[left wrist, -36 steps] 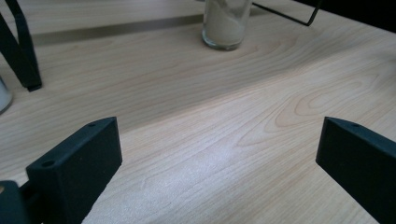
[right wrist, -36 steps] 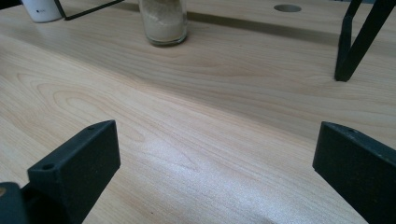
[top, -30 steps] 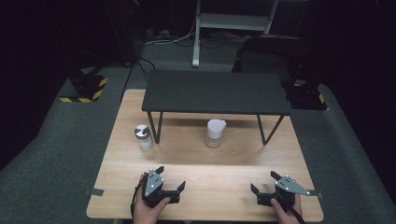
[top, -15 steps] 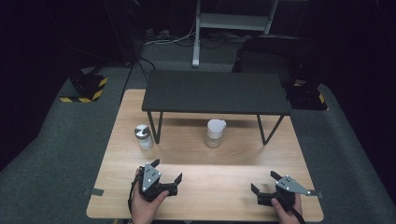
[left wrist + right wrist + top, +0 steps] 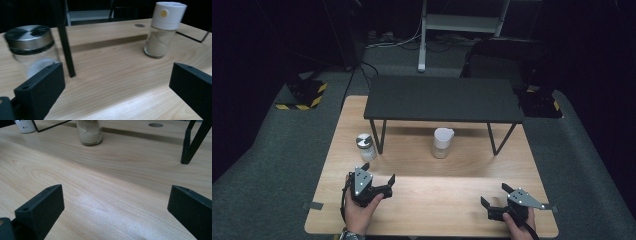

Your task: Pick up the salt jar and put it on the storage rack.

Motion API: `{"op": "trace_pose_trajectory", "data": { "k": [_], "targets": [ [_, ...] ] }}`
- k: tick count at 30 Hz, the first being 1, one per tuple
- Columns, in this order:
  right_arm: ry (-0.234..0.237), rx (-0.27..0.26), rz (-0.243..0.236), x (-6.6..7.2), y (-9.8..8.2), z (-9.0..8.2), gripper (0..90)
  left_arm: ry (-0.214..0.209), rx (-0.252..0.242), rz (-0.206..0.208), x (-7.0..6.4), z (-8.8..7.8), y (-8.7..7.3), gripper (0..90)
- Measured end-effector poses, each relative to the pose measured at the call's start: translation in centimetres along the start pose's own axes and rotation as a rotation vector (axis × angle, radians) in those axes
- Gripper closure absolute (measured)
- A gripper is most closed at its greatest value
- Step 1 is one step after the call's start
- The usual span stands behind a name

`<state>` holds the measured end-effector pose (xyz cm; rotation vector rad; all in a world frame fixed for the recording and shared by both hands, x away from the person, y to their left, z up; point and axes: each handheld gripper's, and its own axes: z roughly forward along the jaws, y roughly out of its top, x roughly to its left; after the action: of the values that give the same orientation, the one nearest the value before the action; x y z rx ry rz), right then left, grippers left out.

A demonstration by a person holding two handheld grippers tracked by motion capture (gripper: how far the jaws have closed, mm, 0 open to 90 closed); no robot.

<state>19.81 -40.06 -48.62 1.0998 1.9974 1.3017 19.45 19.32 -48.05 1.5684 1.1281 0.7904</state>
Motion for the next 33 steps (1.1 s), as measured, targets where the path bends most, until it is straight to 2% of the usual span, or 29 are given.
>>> {"op": "trace_pose_trajectory", "data": {
  "k": [2,3,4,16,23,29,33],
  "targets": [
    [-0.001,-0.002,0.003,0.0,0.0,0.0,0.7,0.026,-0.004,-0.005,0.4,0.1,0.0,0.4],
    [0.000,-0.002,0.002,0.0,0.0,0.0,0.7,0.026,-0.004,-0.005,0.4,0.1,0.0,0.4],
    [0.001,-0.002,0.001,0.0,0.0,0.0,0.7,0.052,-0.005,-0.012,0.6,0.2,0.0,0.4],
    [0.004,-0.005,0.007,-0.1,-0.1,0.0,0.7,0.142,0.010,-0.043,1.7,1.9,-0.2,0.8],
    [0.004,-0.009,0.008,-0.1,-0.2,-0.1,0.7,0.164,0.018,-0.048,2.5,2.8,-0.2,1.4],
    [0.003,-0.010,0.005,-0.1,-0.2,-0.1,0.7,0.165,0.015,-0.086,3.3,3.8,-0.3,2.1],
    [0.005,-0.009,0.002,-0.1,-0.2,-0.1,0.6,0.168,0.014,-0.082,3.6,4.3,-0.1,4.1]
  ]
}}
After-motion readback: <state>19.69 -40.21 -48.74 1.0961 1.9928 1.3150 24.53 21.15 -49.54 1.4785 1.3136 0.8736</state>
